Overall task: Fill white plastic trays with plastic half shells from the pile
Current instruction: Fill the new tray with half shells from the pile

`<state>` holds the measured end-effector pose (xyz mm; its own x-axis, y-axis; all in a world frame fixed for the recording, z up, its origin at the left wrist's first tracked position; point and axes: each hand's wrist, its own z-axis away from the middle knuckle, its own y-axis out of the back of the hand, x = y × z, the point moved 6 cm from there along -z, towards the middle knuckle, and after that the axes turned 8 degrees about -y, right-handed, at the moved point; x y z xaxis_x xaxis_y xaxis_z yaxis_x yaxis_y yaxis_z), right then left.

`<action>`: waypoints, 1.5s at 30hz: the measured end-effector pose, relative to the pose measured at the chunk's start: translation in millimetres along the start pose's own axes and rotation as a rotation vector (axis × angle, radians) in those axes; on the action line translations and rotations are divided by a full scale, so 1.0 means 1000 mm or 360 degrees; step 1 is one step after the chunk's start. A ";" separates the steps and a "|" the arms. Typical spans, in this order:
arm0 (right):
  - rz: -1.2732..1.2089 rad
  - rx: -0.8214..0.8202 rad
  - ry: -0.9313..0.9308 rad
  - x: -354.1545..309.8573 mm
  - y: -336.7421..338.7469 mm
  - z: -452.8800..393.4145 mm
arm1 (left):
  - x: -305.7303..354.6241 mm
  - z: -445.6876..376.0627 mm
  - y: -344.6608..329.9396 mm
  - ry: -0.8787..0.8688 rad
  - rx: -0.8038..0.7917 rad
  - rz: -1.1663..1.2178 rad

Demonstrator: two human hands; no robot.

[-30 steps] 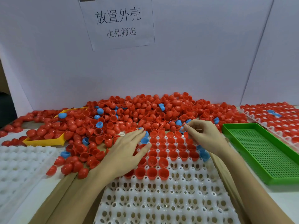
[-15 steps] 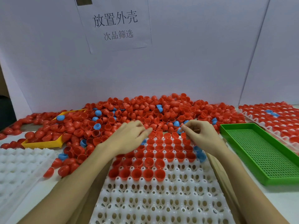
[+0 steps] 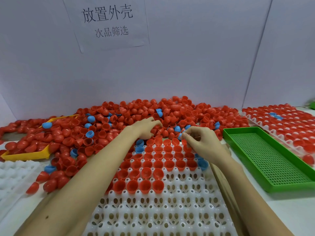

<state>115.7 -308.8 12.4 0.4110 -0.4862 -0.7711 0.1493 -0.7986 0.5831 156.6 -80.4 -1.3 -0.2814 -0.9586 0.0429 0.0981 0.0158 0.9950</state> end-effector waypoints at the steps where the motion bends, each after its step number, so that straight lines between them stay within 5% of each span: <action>1: -0.0001 -0.0001 -0.0001 0.000 0.000 0.000 | -0.002 -0.001 0.000 0.0010 0.0025 0.0048; 10: 0.0036 0.0016 -0.0003 -0.001 0.000 0.001 | -0.016 0.016 0.009 -0.0011 0.0498 0.0133; 18: -0.0140 0.0011 -0.0009 -0.008 0.002 0.002 | 0.014 0.083 0.047 -0.0083 0.1214 0.0760; 26: -0.0771 -0.0572 0.0019 -0.034 -0.014 0.018 | 0.081 0.142 0.015 -0.0255 0.1234 0.1049; 35: -0.0938 -0.0850 -0.0003 -0.040 -0.031 0.023 | 0.076 0.157 0.011 -0.0237 0.1169 0.0976; 45: -0.0870 -0.0884 -0.0061 -0.039 -0.038 0.026 | 0.077 0.158 0.011 -0.0119 0.1224 0.1165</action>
<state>71.0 -268.8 13.4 0.1193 -0.0948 -0.9883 0.7542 -0.6388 0.1523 -15.3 -109.2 26.9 -0.4588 -0.6234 0.6331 -0.3549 0.7818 0.5126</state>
